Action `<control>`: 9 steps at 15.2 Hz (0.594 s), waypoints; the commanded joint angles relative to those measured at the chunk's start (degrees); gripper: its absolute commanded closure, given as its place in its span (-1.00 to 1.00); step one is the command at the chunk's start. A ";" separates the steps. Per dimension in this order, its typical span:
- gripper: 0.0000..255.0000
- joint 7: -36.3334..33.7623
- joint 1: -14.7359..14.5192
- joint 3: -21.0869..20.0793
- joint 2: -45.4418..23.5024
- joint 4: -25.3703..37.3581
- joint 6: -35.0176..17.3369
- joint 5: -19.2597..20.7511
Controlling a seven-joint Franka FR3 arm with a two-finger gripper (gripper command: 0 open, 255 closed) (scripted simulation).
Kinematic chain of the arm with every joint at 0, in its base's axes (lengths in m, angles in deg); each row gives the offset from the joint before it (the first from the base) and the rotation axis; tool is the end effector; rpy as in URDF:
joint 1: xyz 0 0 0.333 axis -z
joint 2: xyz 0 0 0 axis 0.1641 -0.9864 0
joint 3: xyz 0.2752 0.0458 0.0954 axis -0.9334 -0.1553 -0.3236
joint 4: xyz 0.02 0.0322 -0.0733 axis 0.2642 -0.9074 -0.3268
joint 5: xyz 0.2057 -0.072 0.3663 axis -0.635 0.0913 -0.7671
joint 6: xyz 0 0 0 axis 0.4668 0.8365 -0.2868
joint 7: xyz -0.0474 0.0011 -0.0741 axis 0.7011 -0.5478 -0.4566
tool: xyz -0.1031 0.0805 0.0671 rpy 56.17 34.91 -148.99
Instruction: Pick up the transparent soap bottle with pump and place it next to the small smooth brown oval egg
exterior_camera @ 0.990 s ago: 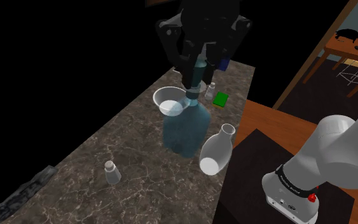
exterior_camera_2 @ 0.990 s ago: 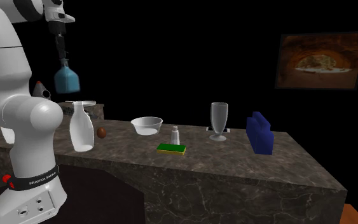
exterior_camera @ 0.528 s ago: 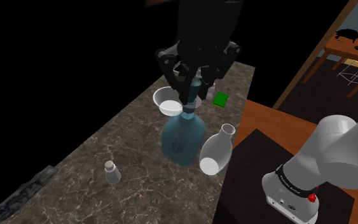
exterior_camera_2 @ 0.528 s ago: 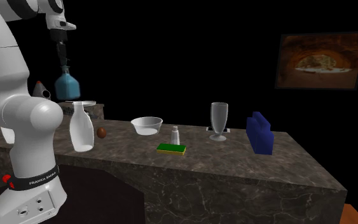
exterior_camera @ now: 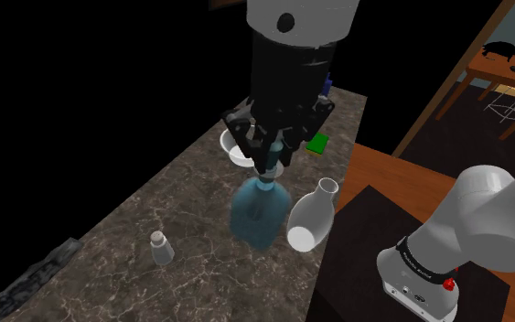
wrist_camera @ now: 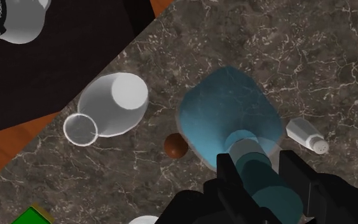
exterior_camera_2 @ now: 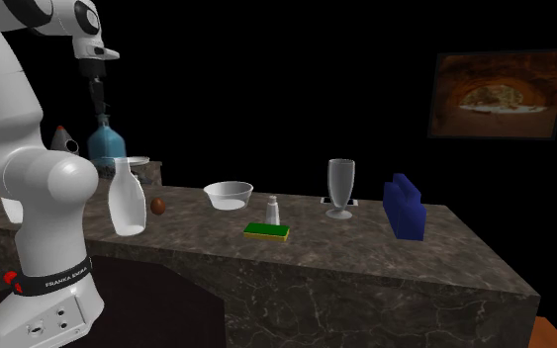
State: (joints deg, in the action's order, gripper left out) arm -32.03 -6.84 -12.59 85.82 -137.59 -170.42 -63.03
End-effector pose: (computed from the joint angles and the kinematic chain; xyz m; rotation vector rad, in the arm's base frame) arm 0.3108 0.4182 0.5606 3.0636 -0.4060 0.0127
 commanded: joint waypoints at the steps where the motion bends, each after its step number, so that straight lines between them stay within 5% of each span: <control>1: 1.00 0.18 -0.05 0.03 0.31 -1.85 -1.63 -0.14; 9: 1.00 0.48 -0.38 -0.20 1.25 -8.84 -7.78 -0.75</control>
State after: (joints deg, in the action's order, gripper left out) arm -31.45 -7.22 -12.65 87.30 -146.03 -177.54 -63.87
